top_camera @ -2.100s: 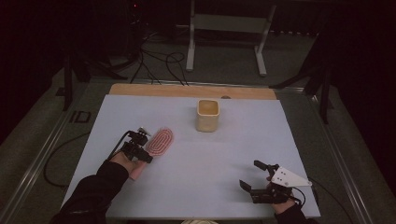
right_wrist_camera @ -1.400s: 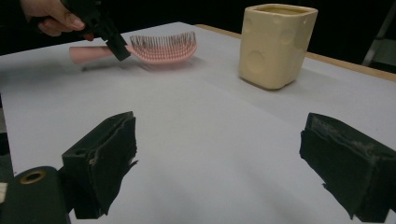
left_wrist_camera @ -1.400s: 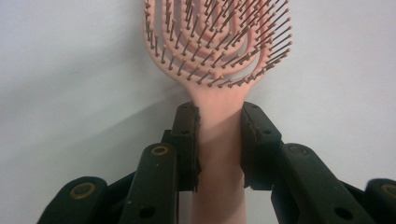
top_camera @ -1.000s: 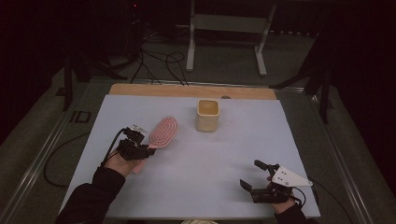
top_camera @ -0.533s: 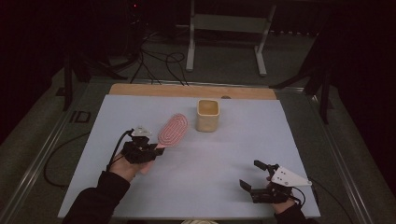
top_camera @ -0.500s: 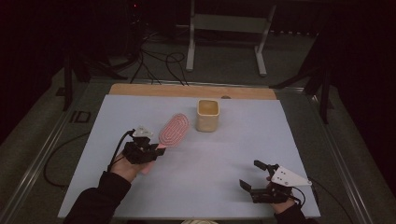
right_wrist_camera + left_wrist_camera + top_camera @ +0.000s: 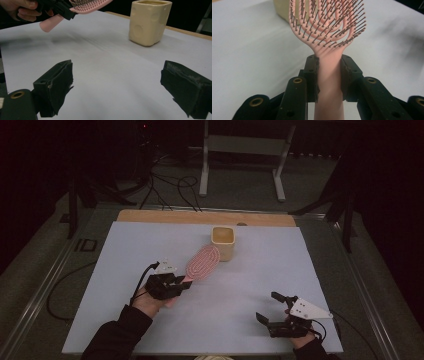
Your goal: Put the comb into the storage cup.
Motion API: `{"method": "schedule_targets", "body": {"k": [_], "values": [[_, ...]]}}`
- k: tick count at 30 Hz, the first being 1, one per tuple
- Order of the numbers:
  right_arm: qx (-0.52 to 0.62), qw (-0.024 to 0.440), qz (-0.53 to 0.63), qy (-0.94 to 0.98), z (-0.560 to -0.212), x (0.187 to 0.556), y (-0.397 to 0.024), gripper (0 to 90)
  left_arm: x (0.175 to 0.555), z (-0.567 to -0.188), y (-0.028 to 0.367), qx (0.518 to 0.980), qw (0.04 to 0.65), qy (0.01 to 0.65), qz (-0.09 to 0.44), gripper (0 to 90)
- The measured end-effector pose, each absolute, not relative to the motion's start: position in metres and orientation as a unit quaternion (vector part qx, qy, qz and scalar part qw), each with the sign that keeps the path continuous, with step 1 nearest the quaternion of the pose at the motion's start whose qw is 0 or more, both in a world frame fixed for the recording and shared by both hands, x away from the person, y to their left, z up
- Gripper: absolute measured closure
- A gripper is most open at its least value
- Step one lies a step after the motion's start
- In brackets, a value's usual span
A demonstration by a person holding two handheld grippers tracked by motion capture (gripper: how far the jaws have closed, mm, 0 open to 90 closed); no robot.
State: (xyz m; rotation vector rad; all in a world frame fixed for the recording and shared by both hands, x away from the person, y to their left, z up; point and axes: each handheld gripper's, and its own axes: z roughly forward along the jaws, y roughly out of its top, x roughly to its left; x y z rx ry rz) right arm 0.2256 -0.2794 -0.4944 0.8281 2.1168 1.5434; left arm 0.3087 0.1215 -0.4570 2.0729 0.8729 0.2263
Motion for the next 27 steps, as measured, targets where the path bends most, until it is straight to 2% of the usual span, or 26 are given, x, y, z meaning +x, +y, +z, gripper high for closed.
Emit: {"method": "schedule_targets", "body": {"k": [27], "values": [[0.313,0.202,0.532,0.761,-0.489,0.227,-0.274,10.1,0.289,-0.473,0.114,0.836,0.443,0.283,0.157,71.2]]}}
